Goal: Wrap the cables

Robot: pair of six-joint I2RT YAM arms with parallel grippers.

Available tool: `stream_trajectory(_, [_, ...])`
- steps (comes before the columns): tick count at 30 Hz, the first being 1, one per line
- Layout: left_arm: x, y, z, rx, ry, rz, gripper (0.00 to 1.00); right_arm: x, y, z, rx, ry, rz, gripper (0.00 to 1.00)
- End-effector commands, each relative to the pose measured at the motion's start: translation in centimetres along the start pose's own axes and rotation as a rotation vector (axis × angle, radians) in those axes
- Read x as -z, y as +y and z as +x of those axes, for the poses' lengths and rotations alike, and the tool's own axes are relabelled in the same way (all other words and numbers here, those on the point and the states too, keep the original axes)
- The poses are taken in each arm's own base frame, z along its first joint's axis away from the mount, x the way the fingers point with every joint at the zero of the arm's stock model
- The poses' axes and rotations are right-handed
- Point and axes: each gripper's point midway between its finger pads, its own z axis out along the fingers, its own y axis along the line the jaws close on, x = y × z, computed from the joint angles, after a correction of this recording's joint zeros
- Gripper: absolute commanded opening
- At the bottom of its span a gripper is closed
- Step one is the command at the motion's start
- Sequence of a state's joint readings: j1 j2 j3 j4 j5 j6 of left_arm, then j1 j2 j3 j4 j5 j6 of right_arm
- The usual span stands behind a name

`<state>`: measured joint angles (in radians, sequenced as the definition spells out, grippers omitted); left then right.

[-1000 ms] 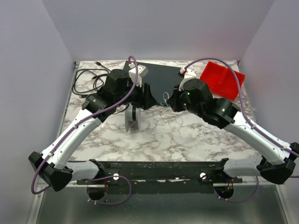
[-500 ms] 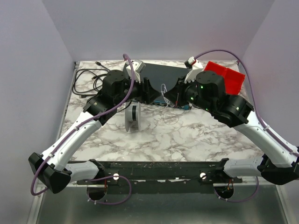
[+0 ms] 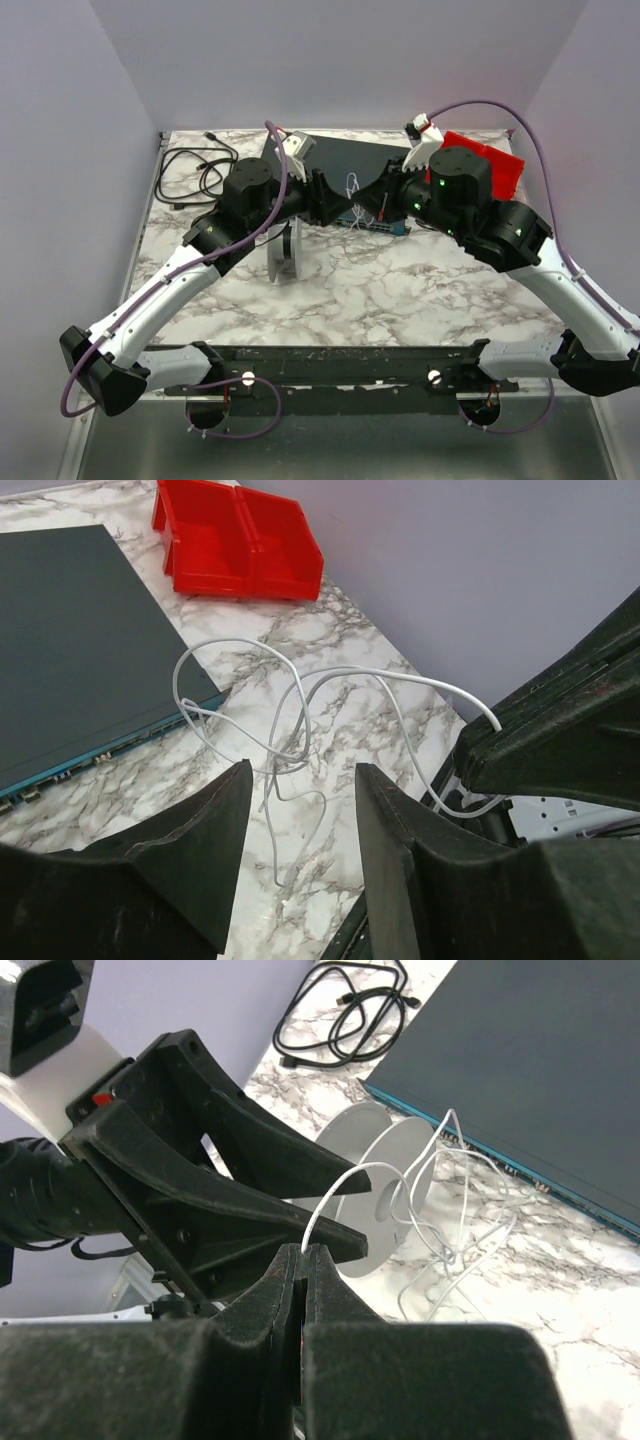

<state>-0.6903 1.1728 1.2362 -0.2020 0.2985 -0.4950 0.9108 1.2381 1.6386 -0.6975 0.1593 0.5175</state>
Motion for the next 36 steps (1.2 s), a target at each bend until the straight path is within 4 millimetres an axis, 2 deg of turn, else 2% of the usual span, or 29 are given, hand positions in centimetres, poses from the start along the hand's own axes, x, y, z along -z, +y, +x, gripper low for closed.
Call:
stream_trajectory(1, [-0.8, 0.2, -0.4, 0.029, -0.036, -0.021, 0.46, 0.5, 0.5, -0.5, -0.019, -0.01, -0.01, 0.01])
stream_trajectory(15, [-2.3, 0.7, -0.4, 0.059, -0.039, -0.051, 0.37, 0.9, 0.2, -0.7, -0.029, -0.016, 0.007, 0.01])
stream_trajectory(16, [-2.3, 0.7, -0.5, 0.059, -0.042, -0.051, 0.33, 0.9, 0.1, -0.7, -0.03, -0.015, 0.011, 0.01])
stream_trajectory(21, [-2.2, 0.6, -0.6, 0.058, -0.047, -0.048, 0.0, 0.9, -1.4, -0.5, -0.033, -0.026, 0.09, 0.01])
stream_trajectory(24, [-1.8, 0.9, -0.4, 0.046, -0.042, -0.063, 0.0, 1.3, -3.5, -0.8, -0.043, -0.05, 0.203, 0.01])
stream_trajectory(29, [-0.7, 3.7, -0.4, 0.019, -0.04, -0.165, 0.0, 3.8, -6.5, -2.1, -0.075, -0.122, 0.371, 0.01])
stream_trajectory(33, [0.3, 7.7, -1.6, 0.015, -0.05, -0.277, 0.0, 6.0, -8.0, -3.1, -0.093, -0.175, 0.445, 0.01])
stream_trajectory(36, [1.1, 9.6, -3.0, 0.03, -0.08, -0.306, 0.0, 7.7, -10.3, -3.2, -0.079, -0.195, 0.579, 0.01])
